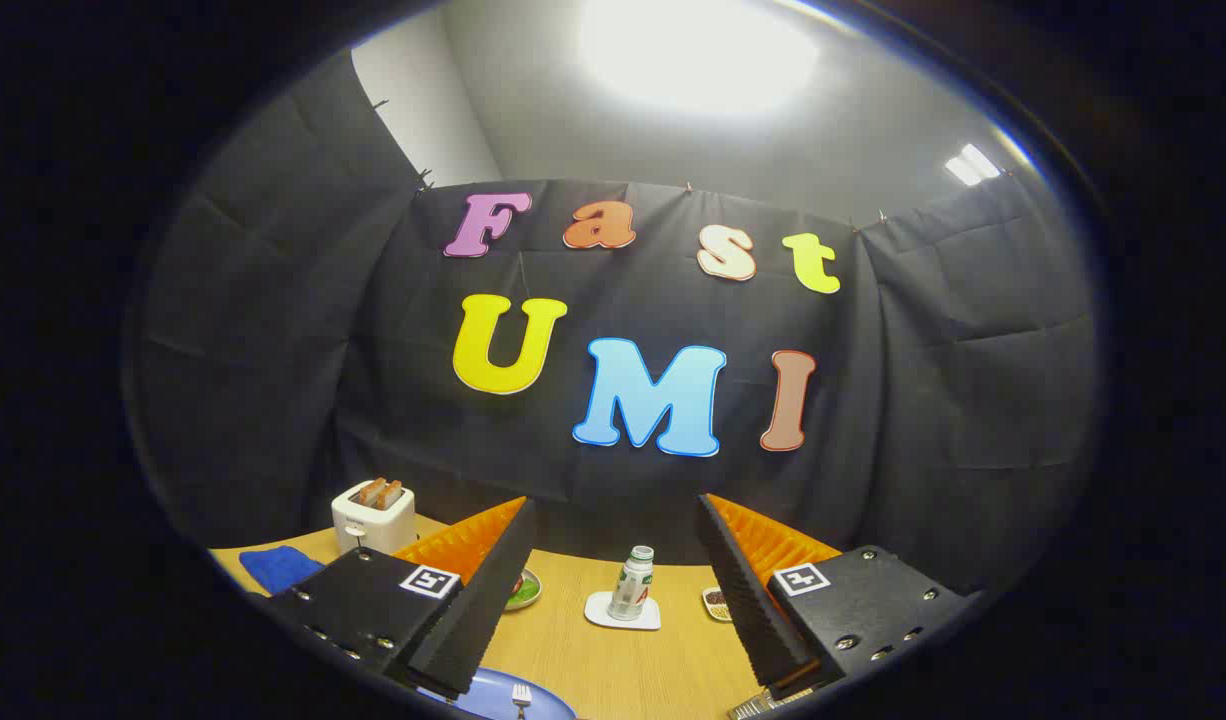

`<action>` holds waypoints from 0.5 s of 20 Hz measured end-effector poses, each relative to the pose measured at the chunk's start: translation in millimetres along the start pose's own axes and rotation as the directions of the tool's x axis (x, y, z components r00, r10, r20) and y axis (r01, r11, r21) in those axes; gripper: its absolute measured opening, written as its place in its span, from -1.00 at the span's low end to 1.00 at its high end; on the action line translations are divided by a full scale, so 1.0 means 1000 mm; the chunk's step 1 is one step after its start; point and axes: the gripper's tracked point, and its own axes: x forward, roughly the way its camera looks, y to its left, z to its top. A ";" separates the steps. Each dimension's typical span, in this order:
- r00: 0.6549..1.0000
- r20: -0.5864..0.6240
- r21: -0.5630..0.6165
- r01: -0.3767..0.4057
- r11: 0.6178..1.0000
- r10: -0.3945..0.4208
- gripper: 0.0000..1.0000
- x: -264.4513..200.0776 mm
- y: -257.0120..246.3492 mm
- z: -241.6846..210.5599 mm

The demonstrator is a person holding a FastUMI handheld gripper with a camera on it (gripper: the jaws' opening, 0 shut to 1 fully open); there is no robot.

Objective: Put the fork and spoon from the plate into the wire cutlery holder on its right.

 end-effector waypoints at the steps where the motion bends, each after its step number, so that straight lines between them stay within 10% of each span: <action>1: 1.000 -0.005 0.013 -0.007 1.000 0.007 0.96 -0.001 0.002 -0.002; 10: 0.997 -0.074 0.033 -0.019 0.999 0.021 0.97 -0.020 0.005 -0.014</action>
